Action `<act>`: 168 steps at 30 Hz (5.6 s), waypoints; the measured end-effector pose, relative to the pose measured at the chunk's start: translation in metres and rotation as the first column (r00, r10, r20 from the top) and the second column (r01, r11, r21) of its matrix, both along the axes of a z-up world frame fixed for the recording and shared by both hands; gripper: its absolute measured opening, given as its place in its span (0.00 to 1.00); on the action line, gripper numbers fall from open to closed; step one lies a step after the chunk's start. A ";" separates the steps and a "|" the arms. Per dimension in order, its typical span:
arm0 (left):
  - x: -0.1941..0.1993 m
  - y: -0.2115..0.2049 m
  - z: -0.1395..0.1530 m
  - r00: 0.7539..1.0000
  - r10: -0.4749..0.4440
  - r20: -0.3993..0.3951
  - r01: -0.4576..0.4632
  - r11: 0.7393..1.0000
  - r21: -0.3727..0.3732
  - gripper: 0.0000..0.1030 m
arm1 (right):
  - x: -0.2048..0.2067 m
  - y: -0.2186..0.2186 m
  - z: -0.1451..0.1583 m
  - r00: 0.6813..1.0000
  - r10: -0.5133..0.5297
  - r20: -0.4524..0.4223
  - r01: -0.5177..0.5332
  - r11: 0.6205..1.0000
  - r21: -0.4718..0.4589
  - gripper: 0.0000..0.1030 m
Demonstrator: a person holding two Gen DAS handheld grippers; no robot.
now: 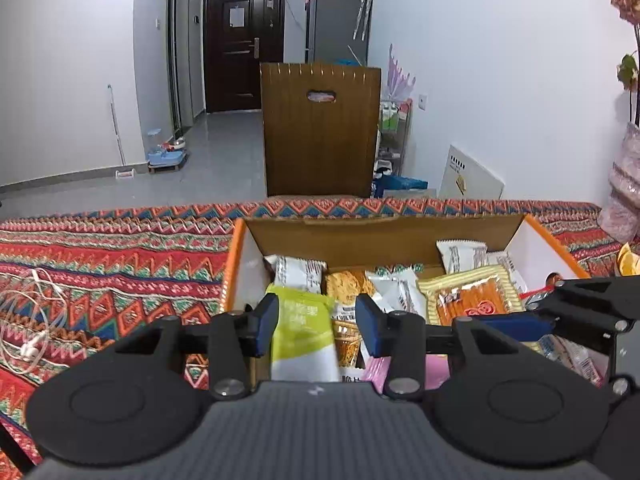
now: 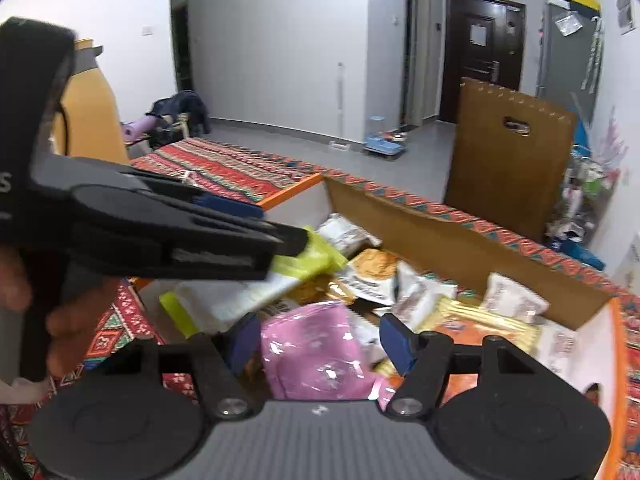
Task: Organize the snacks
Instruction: 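Carry the green bar and pink packet into the orange box, then open both grippers and move both tools back over the remaining packets, then grasp a seed-biscuit packet with the left gripper while the right gripper grasps a pink packet, then carry both packets into the orange box and open both grippers, then move both tools back over the last packets on the table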
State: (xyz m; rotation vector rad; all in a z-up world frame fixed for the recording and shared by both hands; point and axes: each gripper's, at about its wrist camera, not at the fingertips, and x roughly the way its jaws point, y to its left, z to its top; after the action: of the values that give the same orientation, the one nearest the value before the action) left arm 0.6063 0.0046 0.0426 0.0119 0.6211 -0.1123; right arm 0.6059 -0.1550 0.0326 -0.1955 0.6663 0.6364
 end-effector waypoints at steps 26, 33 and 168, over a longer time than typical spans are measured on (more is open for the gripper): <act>-0.341 -0.008 0.113 0.961 -0.090 0.263 0.100 0.995 -0.025 0.94 | -0.292 -0.127 0.117 0.957 -0.122 0.264 0.119 0.993 0.028 0.87; -0.425 -0.017 0.071 0.964 -0.086 0.251 0.097 0.995 -0.034 0.96 | -0.379 -0.142 0.079 0.947 -0.173 0.272 0.171 0.985 0.032 0.92; 0.005 -0.016 0.069 0.996 -0.087 0.001 0.087 0.995 -0.042 0.86 | 0.044 -0.112 0.082 0.939 -0.329 0.097 0.337 0.937 -0.094 0.77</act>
State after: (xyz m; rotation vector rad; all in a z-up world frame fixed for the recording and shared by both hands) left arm 0.6115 -0.0116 0.1113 -0.0022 0.6191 -0.2094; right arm 0.6502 -0.2672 0.1144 -0.2032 0.6391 0.2639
